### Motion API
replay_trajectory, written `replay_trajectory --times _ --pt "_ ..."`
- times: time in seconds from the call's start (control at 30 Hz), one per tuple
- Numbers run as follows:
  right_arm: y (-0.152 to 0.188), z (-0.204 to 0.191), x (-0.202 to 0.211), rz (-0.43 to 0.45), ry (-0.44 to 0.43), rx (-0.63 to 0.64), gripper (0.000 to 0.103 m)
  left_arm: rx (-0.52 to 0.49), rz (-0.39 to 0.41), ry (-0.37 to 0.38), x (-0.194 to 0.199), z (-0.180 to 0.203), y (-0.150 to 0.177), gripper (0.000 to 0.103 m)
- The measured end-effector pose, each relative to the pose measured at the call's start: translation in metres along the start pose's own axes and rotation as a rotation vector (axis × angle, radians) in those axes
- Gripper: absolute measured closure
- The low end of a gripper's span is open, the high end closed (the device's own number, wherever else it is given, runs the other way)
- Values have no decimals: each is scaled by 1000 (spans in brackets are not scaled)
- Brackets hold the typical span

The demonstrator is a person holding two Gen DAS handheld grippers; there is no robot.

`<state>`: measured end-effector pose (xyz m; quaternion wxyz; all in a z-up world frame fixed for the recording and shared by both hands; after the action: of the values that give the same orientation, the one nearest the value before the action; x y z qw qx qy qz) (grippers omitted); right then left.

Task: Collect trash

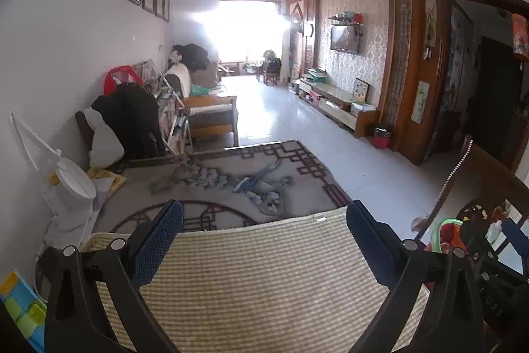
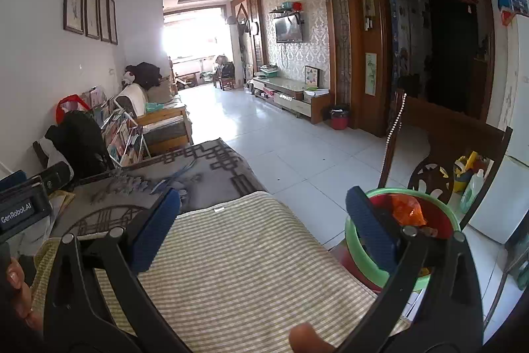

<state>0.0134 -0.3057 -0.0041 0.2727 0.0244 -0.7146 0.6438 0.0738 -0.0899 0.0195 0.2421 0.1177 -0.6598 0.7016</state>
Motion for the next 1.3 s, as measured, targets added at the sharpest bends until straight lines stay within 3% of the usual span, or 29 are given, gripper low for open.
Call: replay_trajectory --times 0.97,1.3 --pt "7 -11 -6 -30 -33 33 4 -1 -39 34 -7 3 7 8" --pt "17 -20 -27 -96 -60 58 4 17 -75 51 -21 -2 13 8"
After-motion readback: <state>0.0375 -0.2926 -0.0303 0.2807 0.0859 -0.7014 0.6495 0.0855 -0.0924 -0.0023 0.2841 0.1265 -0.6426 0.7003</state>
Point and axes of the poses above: each gripper's, at about its wrist camera, not at the fingertips, and x roughly against the way its jaws point, z to its right, y to its underside, the point moved 3 cm from there along -x, roughly the way its jaws point, and after that the axes turned 9 degrees about y, right-handed, at the moved point
